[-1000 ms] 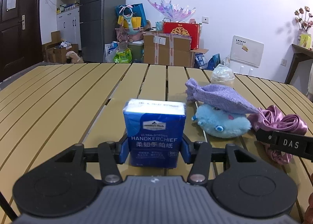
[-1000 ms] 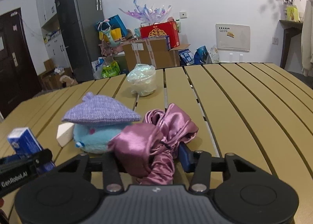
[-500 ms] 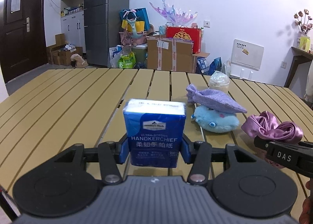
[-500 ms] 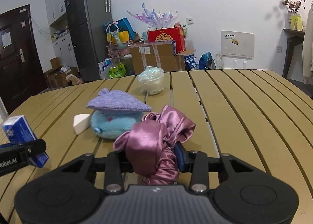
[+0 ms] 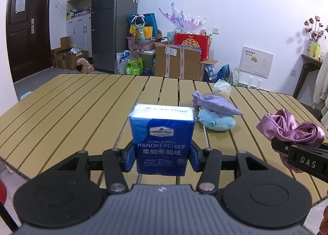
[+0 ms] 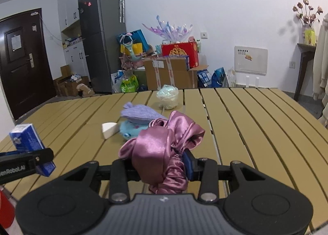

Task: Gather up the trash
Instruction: 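Lift the tissue box and pink scrunchie and carry both over the black bin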

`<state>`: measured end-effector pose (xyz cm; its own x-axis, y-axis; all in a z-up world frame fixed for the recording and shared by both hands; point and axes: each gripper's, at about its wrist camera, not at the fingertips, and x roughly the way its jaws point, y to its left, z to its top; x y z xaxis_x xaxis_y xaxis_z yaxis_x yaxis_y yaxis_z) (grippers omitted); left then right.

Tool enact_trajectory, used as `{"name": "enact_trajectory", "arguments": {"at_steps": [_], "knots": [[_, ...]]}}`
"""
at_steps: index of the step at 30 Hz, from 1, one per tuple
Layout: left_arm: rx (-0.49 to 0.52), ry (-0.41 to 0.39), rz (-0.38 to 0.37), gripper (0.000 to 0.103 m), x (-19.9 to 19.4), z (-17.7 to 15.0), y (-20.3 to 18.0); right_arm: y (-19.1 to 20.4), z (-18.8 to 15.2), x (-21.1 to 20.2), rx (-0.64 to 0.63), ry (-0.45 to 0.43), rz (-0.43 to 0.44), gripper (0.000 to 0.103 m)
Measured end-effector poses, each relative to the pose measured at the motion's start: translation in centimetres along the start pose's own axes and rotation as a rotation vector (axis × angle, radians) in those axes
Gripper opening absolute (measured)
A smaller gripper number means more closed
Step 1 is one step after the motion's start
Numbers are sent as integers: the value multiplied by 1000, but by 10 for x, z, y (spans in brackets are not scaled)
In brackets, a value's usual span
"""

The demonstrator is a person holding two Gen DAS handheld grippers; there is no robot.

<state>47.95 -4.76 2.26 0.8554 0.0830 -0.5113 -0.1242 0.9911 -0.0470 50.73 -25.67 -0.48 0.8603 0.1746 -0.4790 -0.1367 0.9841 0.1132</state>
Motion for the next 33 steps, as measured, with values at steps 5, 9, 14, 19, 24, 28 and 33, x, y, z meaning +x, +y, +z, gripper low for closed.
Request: {"name": "enact_trajectory", "arguments": {"at_steps": [5, 9, 14, 19, 24, 28, 33], "knots": [[5, -9, -1, 51, -30, -7, 4, 7, -2, -37, -14, -21, 11, 37], [8, -16, -6, 51, -53, -12, 5, 12, -7, -65, -26, -38, 18, 37], [8, -24, -16, 51, -83, -20, 9, 18, -15, -96, -41, -48, 25, 37], [5, -31, -28, 51, -110, -30, 14, 23, -24, -129, -55, -55, 38, 37], [10, -29, -43, 51, -135, -48, 21, 33, -39, -160, -74, -59, 50, 37], [13, -17, -50, 51, -154, -69, 30, 40, -57, -183, -91, -49, 61, 37], [17, 6, -52, 51, -172, -95, 43, 48, -84, -207, -98, -22, 75, 37]]}}
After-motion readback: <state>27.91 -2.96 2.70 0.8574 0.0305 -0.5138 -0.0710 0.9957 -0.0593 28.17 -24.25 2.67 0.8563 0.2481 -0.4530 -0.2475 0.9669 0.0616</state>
